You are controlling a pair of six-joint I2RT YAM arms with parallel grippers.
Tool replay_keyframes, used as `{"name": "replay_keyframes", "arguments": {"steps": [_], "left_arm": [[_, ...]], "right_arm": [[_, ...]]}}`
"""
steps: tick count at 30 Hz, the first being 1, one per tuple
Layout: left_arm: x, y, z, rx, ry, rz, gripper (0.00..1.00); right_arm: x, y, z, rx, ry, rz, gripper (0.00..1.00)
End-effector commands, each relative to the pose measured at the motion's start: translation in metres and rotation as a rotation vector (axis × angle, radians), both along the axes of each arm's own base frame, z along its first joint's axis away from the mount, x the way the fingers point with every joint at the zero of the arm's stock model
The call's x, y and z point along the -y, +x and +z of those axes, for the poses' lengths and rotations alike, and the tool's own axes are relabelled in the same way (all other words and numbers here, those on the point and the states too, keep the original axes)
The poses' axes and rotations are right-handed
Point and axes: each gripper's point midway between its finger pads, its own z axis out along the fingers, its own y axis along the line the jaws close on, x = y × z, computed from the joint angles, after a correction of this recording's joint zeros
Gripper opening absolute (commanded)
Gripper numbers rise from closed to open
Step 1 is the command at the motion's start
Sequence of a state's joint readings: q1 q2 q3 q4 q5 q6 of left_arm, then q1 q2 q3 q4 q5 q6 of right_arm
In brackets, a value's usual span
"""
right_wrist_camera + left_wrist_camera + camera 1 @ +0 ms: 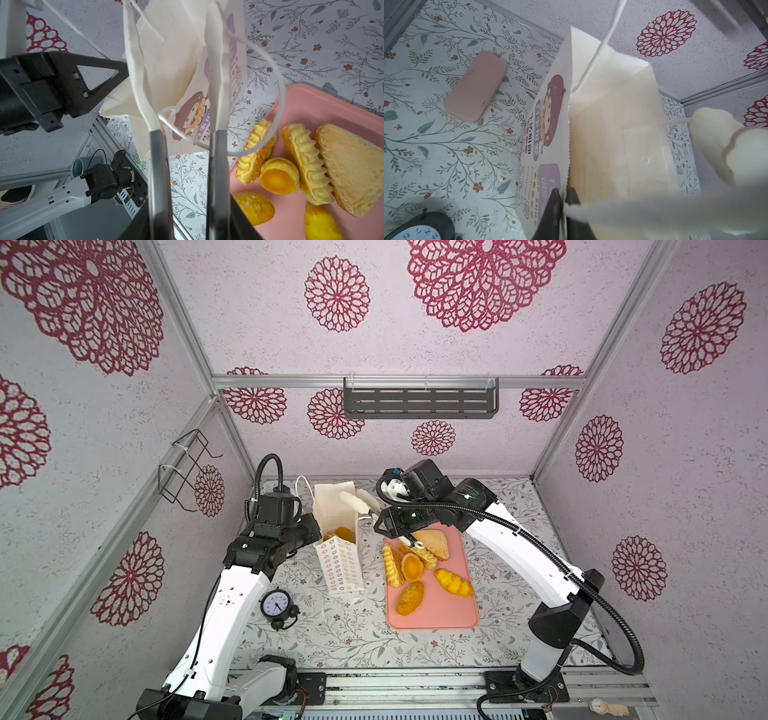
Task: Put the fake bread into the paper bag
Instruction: 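Lift the pale bun and drop it into the bag with the right gripper, then move the right gripper back over the triangular toast on the tray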
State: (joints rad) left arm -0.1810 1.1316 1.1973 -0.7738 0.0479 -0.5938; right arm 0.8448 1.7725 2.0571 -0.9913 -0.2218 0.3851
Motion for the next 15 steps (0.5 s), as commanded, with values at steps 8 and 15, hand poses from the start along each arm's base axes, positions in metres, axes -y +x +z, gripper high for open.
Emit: {"name": "replay_keyframes", "arguments": {"steps": [8,15], "left_arm": [[-0.003,0.006,0.017,0.037,0.041,0.004,0.11],[-0.004,0.008,0.013,0.023,0.056,0.000,0.12]], "right_arm": [[0.059,0.010,0.086,0.199,0.150,-0.155,0.42],[0.146,0.011,0.047,0.137,0.101,-0.337,0.41]]}}
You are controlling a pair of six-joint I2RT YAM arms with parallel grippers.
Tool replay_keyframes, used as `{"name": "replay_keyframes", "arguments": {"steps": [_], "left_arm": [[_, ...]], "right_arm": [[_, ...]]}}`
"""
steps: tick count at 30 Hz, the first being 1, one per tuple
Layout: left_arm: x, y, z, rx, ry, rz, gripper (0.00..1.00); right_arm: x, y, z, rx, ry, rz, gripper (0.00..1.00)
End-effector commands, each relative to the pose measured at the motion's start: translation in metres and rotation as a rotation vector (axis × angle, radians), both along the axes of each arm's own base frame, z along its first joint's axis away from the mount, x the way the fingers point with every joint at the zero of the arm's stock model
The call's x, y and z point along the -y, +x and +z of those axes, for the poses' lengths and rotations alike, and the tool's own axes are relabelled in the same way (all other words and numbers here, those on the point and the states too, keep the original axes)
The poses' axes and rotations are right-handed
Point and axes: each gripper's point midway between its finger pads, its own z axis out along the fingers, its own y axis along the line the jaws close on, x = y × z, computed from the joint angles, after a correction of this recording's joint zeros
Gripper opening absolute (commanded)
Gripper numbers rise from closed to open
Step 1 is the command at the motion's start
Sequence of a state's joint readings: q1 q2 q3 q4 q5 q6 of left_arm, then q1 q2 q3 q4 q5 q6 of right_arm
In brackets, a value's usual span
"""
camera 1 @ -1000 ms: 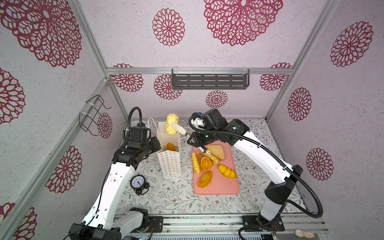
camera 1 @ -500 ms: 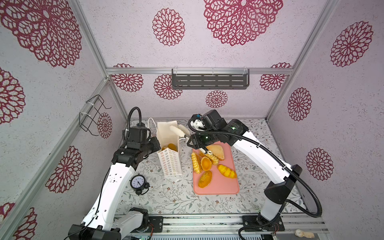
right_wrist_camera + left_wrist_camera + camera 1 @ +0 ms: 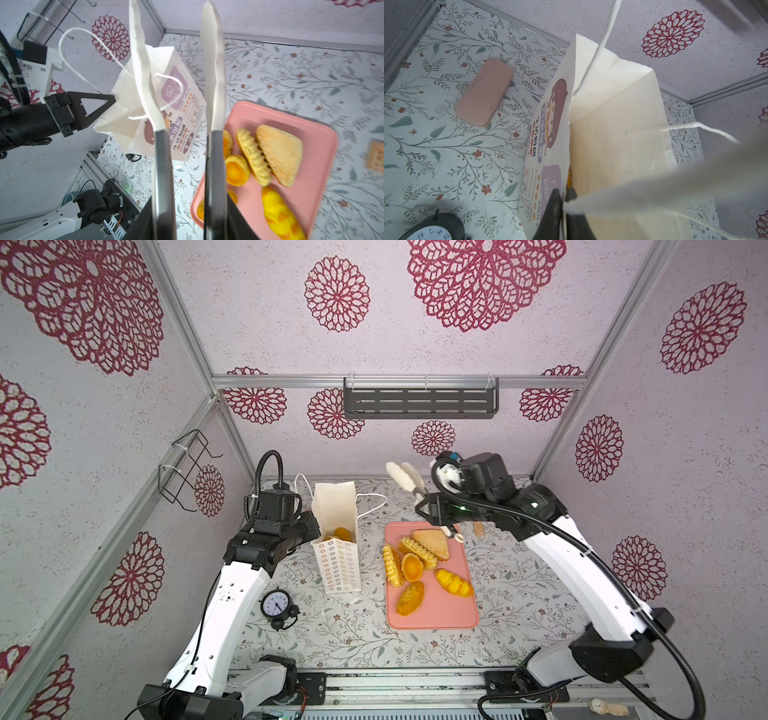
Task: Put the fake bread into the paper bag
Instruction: 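Move the right gripper back over the triangular toast on the tray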
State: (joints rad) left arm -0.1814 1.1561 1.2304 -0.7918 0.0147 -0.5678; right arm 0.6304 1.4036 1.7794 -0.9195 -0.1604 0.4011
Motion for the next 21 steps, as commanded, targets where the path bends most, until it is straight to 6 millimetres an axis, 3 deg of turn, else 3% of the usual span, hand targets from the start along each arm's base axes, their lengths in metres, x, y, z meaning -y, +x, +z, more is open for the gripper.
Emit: {"name": "replay_keyframes", "arguments": {"steps": [1,5,12,15,21], "left_arm": [[0.001,0.003,0.009,0.021,0.012,-0.012,0.12],[0.003,0.001,0.008,0.027,0.005,-0.018,0.14],[0.005,-0.003,0.006,0.029,-0.012,-0.027,0.28],[0.004,-0.006,0.005,0.031,-0.013,-0.026,0.33],[0.004,-0.008,0.001,0.024,-0.019,-0.023,0.34]], "right_arm": [[0.035,-0.001,-0.016,-0.029,0.004,-0.095,0.41],[0.067,0.001,-0.070,-0.132,-0.024,-0.175,0.41],[0.091,0.018,-0.158,-0.307,0.019,-0.235,0.40],[0.093,0.024,-0.186,-0.359,0.018,-0.243,0.41],[0.098,0.027,-0.224,-0.429,0.004,-0.257,0.43]]}}
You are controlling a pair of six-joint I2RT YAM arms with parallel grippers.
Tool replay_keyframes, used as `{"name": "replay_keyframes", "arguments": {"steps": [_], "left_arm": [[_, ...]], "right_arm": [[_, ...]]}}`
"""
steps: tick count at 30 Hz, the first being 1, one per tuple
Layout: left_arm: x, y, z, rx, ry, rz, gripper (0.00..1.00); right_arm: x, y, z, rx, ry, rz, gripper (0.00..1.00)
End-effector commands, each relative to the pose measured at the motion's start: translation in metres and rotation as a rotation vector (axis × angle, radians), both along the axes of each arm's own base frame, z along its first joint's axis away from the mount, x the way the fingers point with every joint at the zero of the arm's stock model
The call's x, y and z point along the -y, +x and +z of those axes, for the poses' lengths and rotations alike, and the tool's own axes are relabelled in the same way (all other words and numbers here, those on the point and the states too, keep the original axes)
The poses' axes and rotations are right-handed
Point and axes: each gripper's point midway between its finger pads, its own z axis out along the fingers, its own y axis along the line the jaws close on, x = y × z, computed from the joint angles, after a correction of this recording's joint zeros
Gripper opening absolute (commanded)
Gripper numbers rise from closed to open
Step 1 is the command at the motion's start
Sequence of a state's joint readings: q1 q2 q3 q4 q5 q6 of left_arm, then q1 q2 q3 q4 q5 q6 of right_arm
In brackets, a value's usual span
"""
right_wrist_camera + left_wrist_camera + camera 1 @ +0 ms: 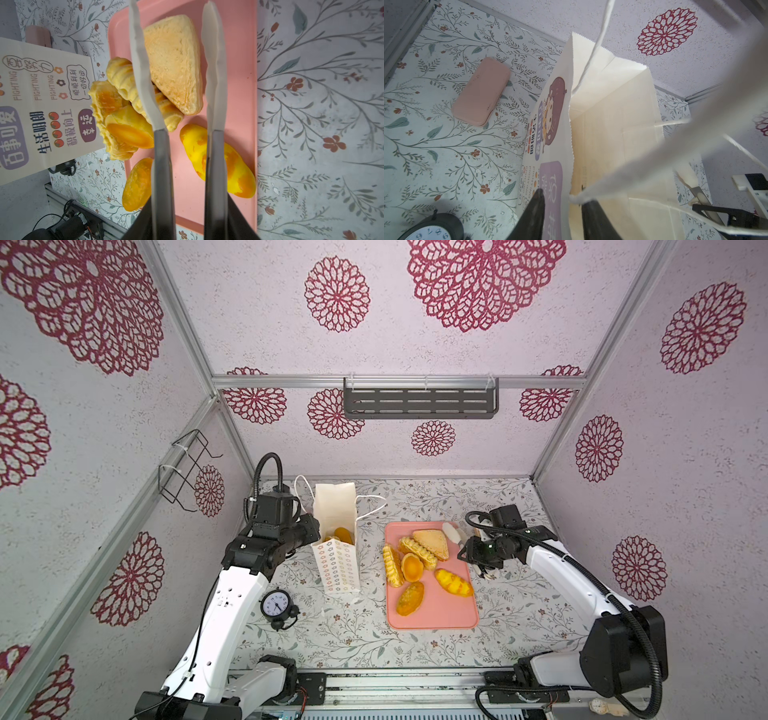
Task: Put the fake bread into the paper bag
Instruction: 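Move the right gripper back over the triangular toast on the tray, then lower the right gripper onto the triangular toast slice and close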
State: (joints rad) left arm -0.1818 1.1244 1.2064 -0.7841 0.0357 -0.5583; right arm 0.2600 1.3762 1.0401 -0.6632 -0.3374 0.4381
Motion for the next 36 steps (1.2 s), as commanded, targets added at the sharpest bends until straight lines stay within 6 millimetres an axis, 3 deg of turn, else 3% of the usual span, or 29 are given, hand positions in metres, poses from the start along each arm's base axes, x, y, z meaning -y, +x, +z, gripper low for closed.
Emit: {"name": "replay_keyframes", "arguments": {"steps": [1,8,23,28,36], "left_arm": [[0.002,-0.001,0.000,0.010,-0.012,0.000,0.35],[0.002,-0.002,-0.004,0.004,-0.016,0.000,0.37],[0.002,-0.003,-0.005,0.004,-0.020,0.006,0.38],[0.001,-0.004,-0.006,0.004,-0.020,0.009,0.39],[0.002,-0.004,-0.005,0.005,-0.022,0.007,0.41]], "right_arm": [[-0.006,0.014,0.007,0.058,0.052,0.011,0.44],[-0.008,0.014,-0.016,0.009,0.049,0.029,0.48],[-0.019,0.017,-0.038,-0.057,0.090,0.058,0.52],[-0.022,0.018,-0.041,-0.073,0.099,0.069,0.49],[-0.020,0.019,-0.035,-0.057,0.090,0.059,0.34]]}}
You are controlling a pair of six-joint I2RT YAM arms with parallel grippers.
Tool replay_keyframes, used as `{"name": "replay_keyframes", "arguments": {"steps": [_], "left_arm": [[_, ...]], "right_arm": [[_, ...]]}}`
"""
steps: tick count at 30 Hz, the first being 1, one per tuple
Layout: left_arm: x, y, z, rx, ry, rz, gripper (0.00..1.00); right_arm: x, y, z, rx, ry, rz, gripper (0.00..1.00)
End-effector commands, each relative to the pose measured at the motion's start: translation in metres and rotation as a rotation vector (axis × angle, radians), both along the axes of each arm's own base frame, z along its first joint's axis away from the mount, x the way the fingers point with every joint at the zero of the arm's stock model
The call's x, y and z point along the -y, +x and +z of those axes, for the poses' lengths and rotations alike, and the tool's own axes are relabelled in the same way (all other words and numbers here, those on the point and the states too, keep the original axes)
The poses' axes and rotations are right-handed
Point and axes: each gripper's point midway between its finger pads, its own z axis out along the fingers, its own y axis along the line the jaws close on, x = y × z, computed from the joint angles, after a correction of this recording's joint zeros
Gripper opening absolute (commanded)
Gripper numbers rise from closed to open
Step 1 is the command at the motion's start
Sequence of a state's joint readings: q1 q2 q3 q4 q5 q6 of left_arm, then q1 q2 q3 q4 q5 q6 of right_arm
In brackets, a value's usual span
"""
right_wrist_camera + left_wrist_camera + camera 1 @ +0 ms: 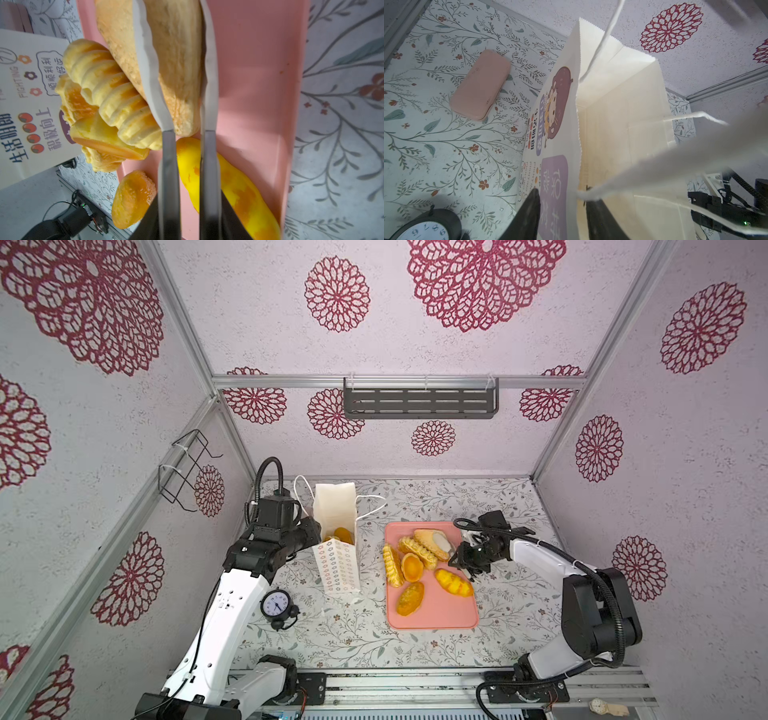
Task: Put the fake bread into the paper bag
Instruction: 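Lower the right gripper onto the triangular toast slice and close, then lift the toast slice and lower it into the bag with the right gripper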
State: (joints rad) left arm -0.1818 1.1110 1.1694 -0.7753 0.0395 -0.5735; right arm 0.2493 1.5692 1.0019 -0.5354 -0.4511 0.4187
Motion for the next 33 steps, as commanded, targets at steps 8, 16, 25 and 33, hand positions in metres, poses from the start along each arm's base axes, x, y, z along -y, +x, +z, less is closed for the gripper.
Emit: {"name": "replay_keyframes", "arguments": {"steps": [8,16,25,33], "left_arm": [[0.002,0.001,0.006,0.027,-0.011,0.001,0.42],[0.002,0.003,0.008,0.030,-0.013,0.001,0.42],[0.003,0.004,0.013,0.040,-0.017,0.001,0.35],[0.003,0.002,0.013,0.039,-0.023,0.000,0.23]], "right_arm": [[0.013,0.005,0.040,0.111,-0.038,-0.032,0.25],[0.026,-0.001,0.070,0.173,-0.069,-0.069,0.20],[0.018,0.002,0.154,0.344,0.027,-0.077,0.19],[-0.031,-0.003,0.246,0.524,0.117,0.033,0.19]]}}
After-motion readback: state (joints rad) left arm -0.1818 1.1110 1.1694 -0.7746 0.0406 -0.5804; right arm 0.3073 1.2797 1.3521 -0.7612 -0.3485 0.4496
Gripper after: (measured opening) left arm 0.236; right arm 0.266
